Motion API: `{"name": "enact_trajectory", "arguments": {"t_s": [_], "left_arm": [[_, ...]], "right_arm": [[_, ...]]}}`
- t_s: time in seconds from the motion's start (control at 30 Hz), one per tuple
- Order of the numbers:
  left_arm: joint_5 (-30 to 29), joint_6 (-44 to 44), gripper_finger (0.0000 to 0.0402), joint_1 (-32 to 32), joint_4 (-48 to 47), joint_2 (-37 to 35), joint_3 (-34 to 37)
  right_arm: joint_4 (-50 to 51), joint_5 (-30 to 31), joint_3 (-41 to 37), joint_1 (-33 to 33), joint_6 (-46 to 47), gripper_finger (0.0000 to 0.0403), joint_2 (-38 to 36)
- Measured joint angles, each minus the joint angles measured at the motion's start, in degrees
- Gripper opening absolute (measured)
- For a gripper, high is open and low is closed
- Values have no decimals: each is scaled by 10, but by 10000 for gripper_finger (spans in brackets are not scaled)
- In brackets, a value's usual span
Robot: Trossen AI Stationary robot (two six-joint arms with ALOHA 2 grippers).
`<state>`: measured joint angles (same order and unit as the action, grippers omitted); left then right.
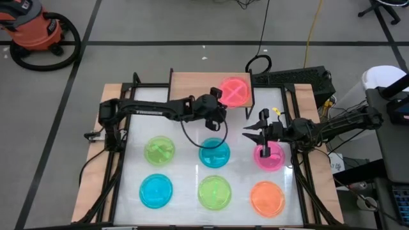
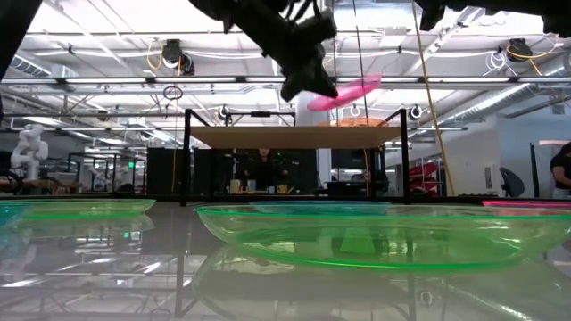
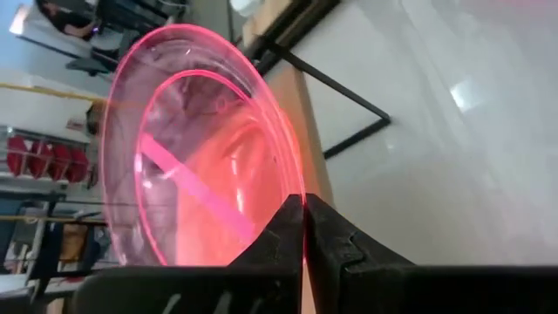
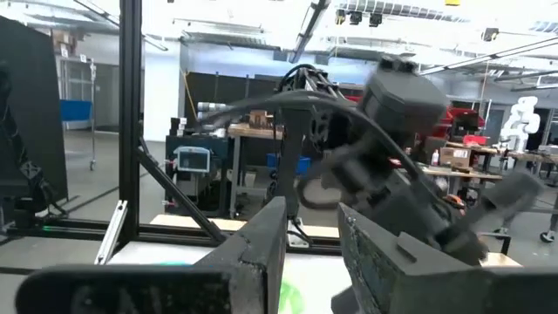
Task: Place and stack plates onto a shelf
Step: Stack the top pink plate on top of the orange plate on the shelf
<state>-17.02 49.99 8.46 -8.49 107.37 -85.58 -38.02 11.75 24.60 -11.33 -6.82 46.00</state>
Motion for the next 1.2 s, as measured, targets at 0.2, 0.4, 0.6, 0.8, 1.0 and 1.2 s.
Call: {"name": "enact_trajectory", "arguments": {"t_s": [0.2,0.4,0.6,0.8,1.0,1.2], "left_arm": [[5,0,34,7,2,9,-1],[5,-13,62,14,2,9,-1],[5,-24,83,13,11,9,-1],[5,-43,133,16,40,9,-1],[-22,-66,185,19,48,9,-1],[-24,-75,204,22,63,12,-1]], "right_arm": [[1,0,0,0,-4,89,0],[1,0,0,0,-5,89,0],[7,0,0,0,-5,89,0],[5,0,0,0,-5,89,0],[5,0,0,0,-5,89,0],[5,0,0,0,-5,89,0]]}}
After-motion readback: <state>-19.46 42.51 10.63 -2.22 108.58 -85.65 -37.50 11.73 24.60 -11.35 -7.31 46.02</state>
